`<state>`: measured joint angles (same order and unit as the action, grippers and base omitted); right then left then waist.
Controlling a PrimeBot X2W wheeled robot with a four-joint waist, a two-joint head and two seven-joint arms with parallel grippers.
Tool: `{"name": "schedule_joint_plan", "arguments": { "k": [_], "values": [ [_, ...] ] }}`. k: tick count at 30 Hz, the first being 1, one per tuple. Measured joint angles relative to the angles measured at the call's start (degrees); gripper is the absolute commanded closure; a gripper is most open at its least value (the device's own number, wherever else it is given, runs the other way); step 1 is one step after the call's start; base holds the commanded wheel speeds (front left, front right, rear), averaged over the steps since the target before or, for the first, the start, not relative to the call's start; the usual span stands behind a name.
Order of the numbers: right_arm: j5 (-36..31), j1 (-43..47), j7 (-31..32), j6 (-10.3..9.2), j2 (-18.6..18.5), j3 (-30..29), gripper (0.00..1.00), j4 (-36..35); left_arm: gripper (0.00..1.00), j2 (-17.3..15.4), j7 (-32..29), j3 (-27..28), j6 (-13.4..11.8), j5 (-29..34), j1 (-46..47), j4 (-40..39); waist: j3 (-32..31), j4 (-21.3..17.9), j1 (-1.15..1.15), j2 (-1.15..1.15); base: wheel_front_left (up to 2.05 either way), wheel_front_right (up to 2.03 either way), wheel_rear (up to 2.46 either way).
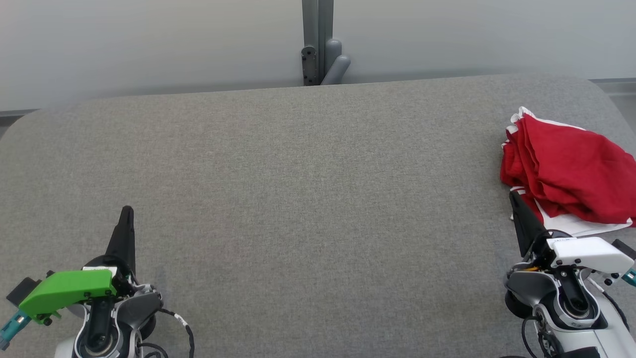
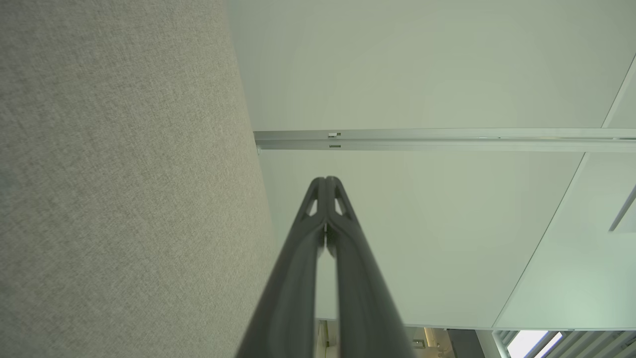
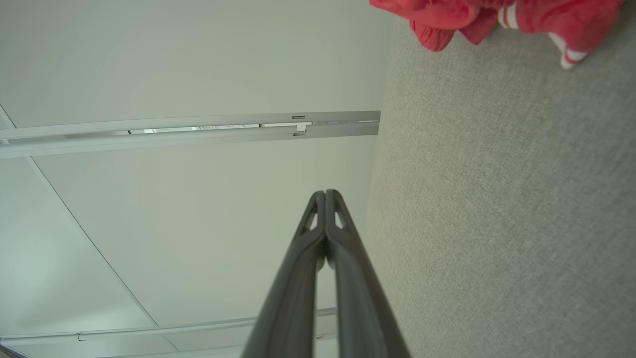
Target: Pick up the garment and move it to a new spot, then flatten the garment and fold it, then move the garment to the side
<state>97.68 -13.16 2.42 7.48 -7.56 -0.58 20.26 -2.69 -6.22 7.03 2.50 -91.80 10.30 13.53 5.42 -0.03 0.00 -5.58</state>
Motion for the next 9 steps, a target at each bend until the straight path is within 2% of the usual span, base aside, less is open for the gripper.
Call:
{"name": "schedule_joint_plan", "arguments": {
  "k": [9],
  "values": [
    [0.44,0.01,-0.36,0.0,-0.34,0.56,1.0,-0.1,1.0,0.0,0.0,0.0,0.0,0.0,0.01,0.0,0.0,0.0,0.0,0.0,0.0,0.0,0.0]
  ]
}}
